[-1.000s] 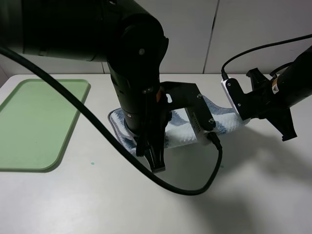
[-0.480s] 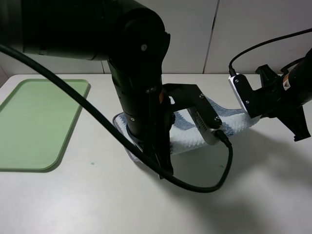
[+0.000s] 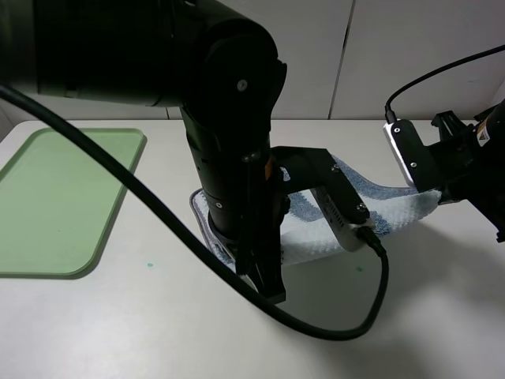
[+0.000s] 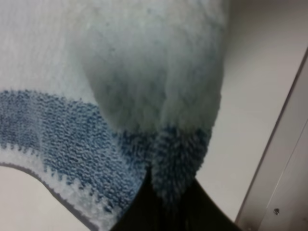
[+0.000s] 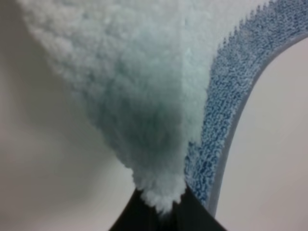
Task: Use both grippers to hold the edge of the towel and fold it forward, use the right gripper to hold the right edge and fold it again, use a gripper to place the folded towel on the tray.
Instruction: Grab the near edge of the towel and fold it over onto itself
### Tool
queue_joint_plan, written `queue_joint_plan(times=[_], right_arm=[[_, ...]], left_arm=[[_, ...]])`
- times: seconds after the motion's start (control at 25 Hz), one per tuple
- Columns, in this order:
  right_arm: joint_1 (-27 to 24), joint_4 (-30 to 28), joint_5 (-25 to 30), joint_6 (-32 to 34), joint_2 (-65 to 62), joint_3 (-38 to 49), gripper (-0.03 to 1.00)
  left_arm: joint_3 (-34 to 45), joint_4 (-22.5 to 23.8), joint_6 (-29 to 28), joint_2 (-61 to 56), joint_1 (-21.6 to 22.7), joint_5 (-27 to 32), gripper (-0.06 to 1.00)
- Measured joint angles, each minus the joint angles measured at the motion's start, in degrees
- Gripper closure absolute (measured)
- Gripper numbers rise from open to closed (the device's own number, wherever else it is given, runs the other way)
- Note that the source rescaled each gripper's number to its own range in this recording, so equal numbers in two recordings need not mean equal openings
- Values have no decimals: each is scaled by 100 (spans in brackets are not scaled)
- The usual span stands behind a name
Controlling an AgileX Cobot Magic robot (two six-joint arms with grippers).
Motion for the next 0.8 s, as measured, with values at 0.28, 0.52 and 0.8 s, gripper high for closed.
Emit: queue_joint_plan(times=[0.28, 0.52, 0.8], right_arm=[[0, 66, 312, 22, -167, 0, 97], [0, 109, 341, 44, -167, 0, 97], [0, 172, 346, 284, -167, 0, 97]], left_arm=[[0, 0, -131, 0, 0, 11, 94], [0, 53, -393, 0, 0, -137, 94], [0, 888, -1017, 0, 0, -190, 94]])
